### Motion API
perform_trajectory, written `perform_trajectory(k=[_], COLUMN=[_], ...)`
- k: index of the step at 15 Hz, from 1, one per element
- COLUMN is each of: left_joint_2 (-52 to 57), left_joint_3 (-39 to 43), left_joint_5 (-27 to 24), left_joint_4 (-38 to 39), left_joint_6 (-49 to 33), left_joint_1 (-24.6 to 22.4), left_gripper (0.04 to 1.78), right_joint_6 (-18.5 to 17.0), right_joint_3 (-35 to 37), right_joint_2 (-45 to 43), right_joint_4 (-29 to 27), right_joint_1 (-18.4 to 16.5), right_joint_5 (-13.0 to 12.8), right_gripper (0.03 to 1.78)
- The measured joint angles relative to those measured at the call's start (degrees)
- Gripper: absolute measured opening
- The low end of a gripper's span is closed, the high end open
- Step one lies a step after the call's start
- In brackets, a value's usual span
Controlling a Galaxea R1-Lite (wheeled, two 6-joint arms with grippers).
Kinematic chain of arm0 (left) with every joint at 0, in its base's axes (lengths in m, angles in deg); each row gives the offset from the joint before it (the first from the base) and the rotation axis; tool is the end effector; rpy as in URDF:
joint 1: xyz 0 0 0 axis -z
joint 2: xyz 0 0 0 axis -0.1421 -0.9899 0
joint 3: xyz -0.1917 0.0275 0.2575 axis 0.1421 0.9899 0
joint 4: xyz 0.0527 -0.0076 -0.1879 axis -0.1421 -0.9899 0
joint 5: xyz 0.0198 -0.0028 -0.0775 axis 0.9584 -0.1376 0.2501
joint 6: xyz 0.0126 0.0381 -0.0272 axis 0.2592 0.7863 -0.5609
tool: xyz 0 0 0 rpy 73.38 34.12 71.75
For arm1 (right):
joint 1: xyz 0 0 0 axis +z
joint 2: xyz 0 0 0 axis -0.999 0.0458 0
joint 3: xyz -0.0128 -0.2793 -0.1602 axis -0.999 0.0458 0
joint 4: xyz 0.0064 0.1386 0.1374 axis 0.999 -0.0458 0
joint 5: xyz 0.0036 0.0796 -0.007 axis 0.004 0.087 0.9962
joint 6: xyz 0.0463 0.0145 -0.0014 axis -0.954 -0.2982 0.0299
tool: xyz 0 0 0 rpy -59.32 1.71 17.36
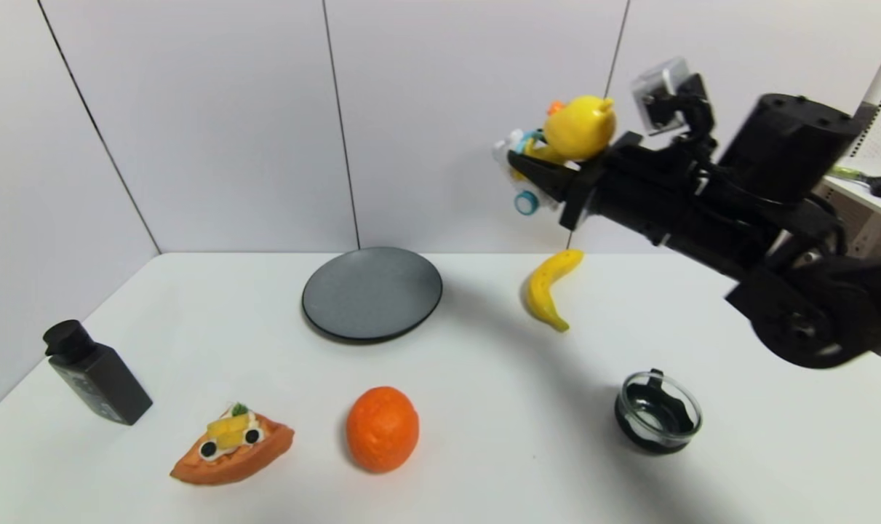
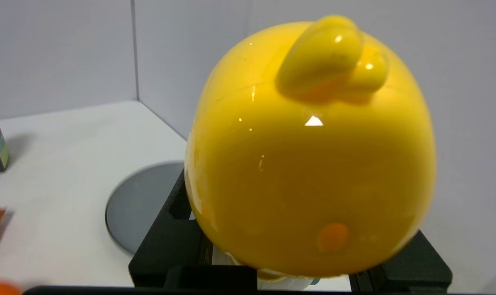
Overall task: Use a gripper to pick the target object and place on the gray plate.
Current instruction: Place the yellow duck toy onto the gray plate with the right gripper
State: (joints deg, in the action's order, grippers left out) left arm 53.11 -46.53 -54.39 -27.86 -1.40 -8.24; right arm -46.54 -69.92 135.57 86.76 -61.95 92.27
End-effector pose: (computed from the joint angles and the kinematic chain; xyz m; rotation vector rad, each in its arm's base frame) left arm -0.0176 0.0001 0.0753 -0.0075 0.0652 0.0051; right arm 0.3442 0.1840 0.2750 -0.1241 -0.3473 0.8058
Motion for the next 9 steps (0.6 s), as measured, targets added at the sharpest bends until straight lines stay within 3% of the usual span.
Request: perform_trajectory(k=[2, 6, 9], left_joint_2=[0.0, 0.0, 0.0], left_joint_3=[0.0, 0.0, 0.0], left_joint_5=[0.0, 0.0, 0.0], left_joint_4=[0.0, 0.0, 0.0], left_joint_6=[0.0, 0.0, 0.0], left_joint_1=[0.0, 0.0, 0.0], left_gripper=[1.69, 1.69, 1.69], right_joint_6=[1.1, 2.5, 5.9], right_joint_3=[-14.4, -41.6, -48.3], right_joint_2=[7.5, 23.2, 33.5], right_joint_4=[-5.5, -24.0, -36.3], right_joint_1=[3.4, 9.5, 12.8], right_joint_5=[-0.1, -0.3, -0.2], right_gripper=[0.83, 0.83, 0.83])
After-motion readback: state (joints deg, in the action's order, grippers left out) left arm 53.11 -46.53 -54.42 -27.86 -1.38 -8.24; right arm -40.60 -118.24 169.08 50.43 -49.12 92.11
